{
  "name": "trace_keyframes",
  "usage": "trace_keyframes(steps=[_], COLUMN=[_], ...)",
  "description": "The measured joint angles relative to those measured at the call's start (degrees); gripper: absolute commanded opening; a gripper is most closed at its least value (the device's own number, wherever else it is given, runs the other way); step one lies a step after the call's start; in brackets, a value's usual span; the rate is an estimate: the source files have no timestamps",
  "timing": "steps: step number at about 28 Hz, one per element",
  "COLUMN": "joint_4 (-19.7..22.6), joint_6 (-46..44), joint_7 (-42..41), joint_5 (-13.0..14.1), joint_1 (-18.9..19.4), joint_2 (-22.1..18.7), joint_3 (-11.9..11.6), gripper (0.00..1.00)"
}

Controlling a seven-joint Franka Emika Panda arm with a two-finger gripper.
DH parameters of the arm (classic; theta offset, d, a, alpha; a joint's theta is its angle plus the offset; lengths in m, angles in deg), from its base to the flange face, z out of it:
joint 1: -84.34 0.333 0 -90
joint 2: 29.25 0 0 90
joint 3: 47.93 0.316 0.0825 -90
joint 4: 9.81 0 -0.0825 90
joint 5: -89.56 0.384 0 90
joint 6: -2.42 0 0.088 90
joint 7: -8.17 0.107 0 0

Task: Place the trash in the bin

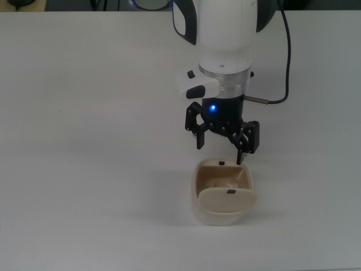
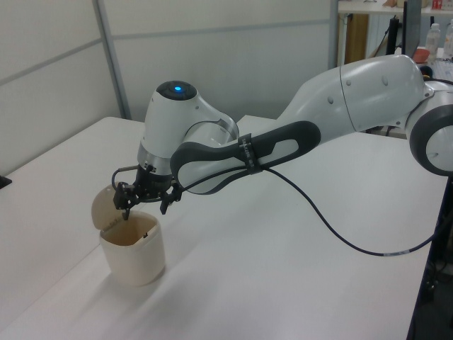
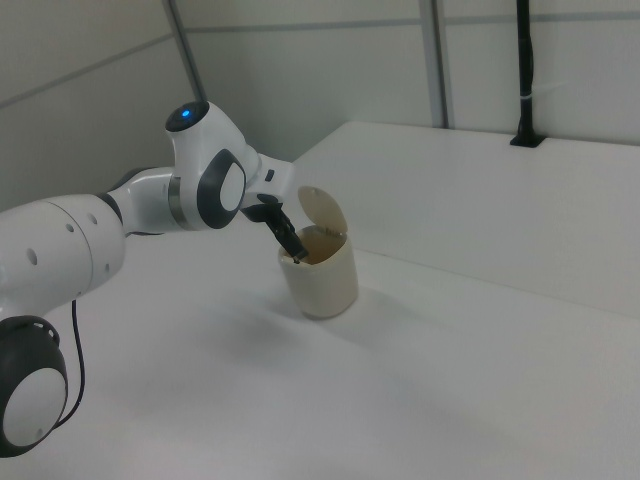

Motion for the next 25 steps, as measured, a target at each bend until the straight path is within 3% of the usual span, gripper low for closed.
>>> trace_keyframes(steps=[5,9,18,25], joint_4=[-0.1,-0.3,-1.1,-1.2], joint_6=[-0.4,-6.6,-27.3,-37.2], joint_7=[-0.3,-4.0,-22.1,-32.6], joint_5=[0.0,0.0,4.3,4.7], joint_1=[-0.2,-0.5,-4.0,-8.3], joint_2=[-0.2,-0.7,-4.2,-7.6], joint_3=[-0.1,-0.2,-0.2,-0.3], gripper=[1.0,1.0,1.0,1.0])
